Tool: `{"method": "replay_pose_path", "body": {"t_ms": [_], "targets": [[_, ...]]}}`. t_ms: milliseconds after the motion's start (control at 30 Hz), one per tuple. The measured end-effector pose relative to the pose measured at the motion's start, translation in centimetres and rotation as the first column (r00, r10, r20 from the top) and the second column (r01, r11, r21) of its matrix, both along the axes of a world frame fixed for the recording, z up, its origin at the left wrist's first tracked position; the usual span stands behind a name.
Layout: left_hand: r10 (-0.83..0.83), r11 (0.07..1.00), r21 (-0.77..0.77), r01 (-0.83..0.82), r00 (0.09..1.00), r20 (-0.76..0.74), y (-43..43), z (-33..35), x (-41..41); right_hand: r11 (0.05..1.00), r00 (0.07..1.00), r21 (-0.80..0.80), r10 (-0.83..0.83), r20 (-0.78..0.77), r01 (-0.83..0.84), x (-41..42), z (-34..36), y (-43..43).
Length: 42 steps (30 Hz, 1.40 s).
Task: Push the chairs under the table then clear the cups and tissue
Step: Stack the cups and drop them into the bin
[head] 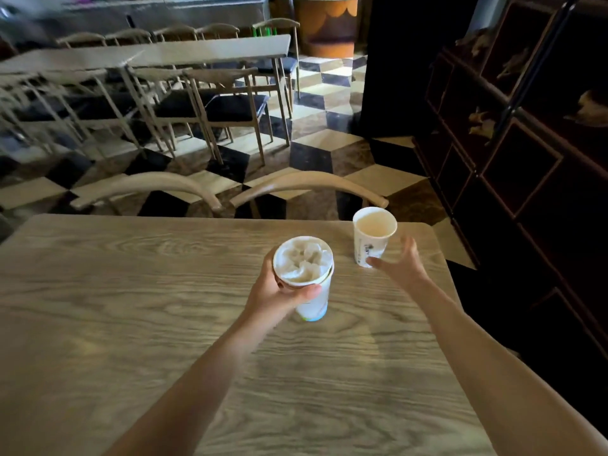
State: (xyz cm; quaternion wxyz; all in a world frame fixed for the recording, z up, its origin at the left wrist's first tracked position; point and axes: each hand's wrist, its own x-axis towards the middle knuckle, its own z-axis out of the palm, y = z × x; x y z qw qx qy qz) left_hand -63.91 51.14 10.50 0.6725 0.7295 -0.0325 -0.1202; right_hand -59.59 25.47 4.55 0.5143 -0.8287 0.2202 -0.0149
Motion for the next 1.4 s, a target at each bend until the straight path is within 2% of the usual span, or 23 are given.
{"method": "replay_pose_path", "body": {"t_ms": [133, 300, 467, 600, 800, 967, 1100, 1400], "targets": [[0.042, 0.999, 0.012, -0.042, 0.999, -0.025, 1.6, -0.5, -0.1, 0.995, 0.990, 0.086, -0.070, 0.123, 0.060, 3.3, 0.0, 1.3], [0.056, 0.998, 0.033, -0.056, 0.998, -0.020, 3.0, -0.3, -0.5, 0.975, 0.968, 0.171, -0.175, 0.179, 0.145, 3.7, 0.7, 2.4], [0.073, 0.997, 0.035, -0.074, 0.997, 0.026, 3.3, 1.9, -0.9, 0.989, 0.963, 0.149, -0.035, 0.268, -0.005, -0.1, 0.5, 4.0], [0.077, 0.997, -0.013, -0.076, 0.990, 0.118, 2.7, 5.7, -1.0, 0.987, 0.947, 0.128, 0.048, 0.319, -0.094, -3.1, 2.2, 5.2], [0.035, 0.996, -0.087, -0.012, 0.962, 0.272, 1.9, 11.8, -2.8, 0.963, 0.915, -0.082, 0.269, 0.301, -0.256, -7.9, 6.3, 6.8], [-0.013, 0.995, -0.094, 0.045, 0.948, 0.317, 1.8, 15.5, -6.3, 0.945, 0.867, -0.117, 0.326, 0.377, -0.304, -12.5, 11.8, 8.9], [-0.087, 0.985, -0.111, 0.129, 0.943, 0.322, 2.0, 17.2, -10.0, 0.957, 0.843, -0.100, 0.287, 0.454, -0.272, -17.1, 16.0, 10.3], [-0.357, 0.920, -0.035, 0.390, 0.873, 0.332, 1.6, 17.6, -19.6, 0.973, 0.849, -0.142, 0.229, 0.476, -0.183, -30.1, 22.5, 12.2]]}}
